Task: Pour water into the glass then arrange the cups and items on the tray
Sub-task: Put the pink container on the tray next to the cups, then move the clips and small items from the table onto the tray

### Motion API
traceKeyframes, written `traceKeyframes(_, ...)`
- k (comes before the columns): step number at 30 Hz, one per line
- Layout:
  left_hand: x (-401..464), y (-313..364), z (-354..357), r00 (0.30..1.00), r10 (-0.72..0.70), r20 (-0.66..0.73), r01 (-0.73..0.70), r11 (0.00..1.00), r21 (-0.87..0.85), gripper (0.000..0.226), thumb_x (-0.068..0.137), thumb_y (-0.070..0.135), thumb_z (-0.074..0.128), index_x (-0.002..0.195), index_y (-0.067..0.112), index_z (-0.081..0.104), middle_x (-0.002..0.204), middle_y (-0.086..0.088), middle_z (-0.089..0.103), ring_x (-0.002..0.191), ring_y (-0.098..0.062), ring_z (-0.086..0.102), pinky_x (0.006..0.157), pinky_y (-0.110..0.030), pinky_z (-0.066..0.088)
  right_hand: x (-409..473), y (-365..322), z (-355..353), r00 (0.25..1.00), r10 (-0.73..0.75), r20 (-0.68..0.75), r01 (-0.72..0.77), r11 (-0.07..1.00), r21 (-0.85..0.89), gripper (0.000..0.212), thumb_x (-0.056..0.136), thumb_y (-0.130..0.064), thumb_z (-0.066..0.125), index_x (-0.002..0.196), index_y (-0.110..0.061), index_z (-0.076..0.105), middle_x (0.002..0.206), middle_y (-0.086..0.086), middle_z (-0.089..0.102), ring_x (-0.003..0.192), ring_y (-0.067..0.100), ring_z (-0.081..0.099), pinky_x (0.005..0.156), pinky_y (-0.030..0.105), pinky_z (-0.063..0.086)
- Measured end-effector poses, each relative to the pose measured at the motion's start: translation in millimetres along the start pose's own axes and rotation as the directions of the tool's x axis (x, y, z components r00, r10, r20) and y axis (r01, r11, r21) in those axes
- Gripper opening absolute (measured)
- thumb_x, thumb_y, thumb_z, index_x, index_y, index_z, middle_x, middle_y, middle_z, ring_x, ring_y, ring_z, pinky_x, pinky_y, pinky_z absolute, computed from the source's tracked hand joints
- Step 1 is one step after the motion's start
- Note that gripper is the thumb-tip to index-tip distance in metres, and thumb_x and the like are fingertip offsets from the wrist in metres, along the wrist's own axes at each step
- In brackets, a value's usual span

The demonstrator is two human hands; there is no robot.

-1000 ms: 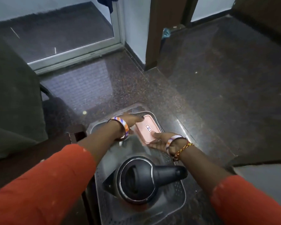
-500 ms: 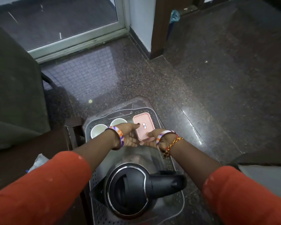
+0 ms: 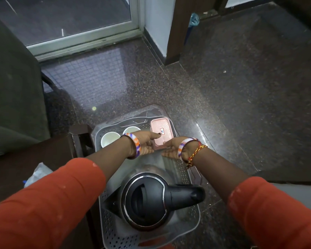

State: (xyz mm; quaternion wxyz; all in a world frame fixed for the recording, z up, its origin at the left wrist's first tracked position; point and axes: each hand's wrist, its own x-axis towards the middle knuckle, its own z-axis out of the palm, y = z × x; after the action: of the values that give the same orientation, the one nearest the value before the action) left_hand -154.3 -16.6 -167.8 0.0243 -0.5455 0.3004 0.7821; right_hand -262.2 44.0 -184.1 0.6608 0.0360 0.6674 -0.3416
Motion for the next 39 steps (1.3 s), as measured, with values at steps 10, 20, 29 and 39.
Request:
traceKeyframes(10, 5, -4, -4, 1.0, -0.02, 0.023, 0.019, 0.999, 0.04, 0.015, 0.094, 0.014, 0.047, 0.082, 0.01, 0.056, 0.083, -0.009, 0.056, 0.074, -0.017, 0.054, 0.075, -0.025, 0.046, -12, -2, 4, 0.999, 0.028, 0.028, -0.027, 0.999, -0.028, 0.038, 0.094, 0.005, 0.041, 0.131, 0.007, 0.04, 0.14, 0.024, 0.045, 0.129, 0.032, 0.046, 0.093, 0.042, 0.042)
traceKeyframes(20, -64, 5, -50, 0.993, 0.115, -0.033, -0.108, 0.98, 0.166, 0.02, 0.095, 0.015, 0.043, 0.077, 0.011, 0.051, 0.08, -0.006, 0.058, 0.07, -0.016, 0.056, 0.059, -0.023, 0.05, -63, -44, 43, 0.949, -0.316, -0.023, 0.219, 0.707, -0.672, 0.035, 0.086, -0.008, 0.06, 0.118, 0.003, 0.055, 0.091, 0.012, 0.061, 0.067, 0.019, 0.057, 0.053, 0.022, 0.052)
traceKeyframes(29, -168, -46, -188, 0.901, 0.297, -0.317, -0.335, 0.939, -0.071, 0.027, 0.096, 0.015, 0.039, 0.073, 0.011, 0.052, 0.074, -0.004, 0.055, 0.063, -0.013, 0.051, 0.056, -0.021, 0.047, -78, -21, 242, 0.88, -0.245, 0.407, 0.475, 0.425, -0.77, 0.022, 0.082, -0.002, 0.06, 0.104, -0.001, 0.063, 0.081, 0.008, 0.061, 0.078, 0.025, 0.061, 0.089, 0.043, 0.053)
traceKeyframes(39, -218, -216, -359, 0.908, 0.058, -0.416, -0.199, 0.931, -0.304, 0.027, 0.095, 0.015, 0.039, 0.07, 0.016, 0.05, 0.071, 0.0, 0.053, 0.059, -0.01, 0.047, 0.057, -0.021, 0.039, -66, 159, 432, 0.88, -0.077, 0.468, 0.469, 0.292, -0.833, 0.026, 0.086, 0.003, 0.053, 0.063, -0.011, 0.056, 0.061, 0.01, 0.055, 0.052, 0.016, 0.056, 0.057, 0.027, 0.051)
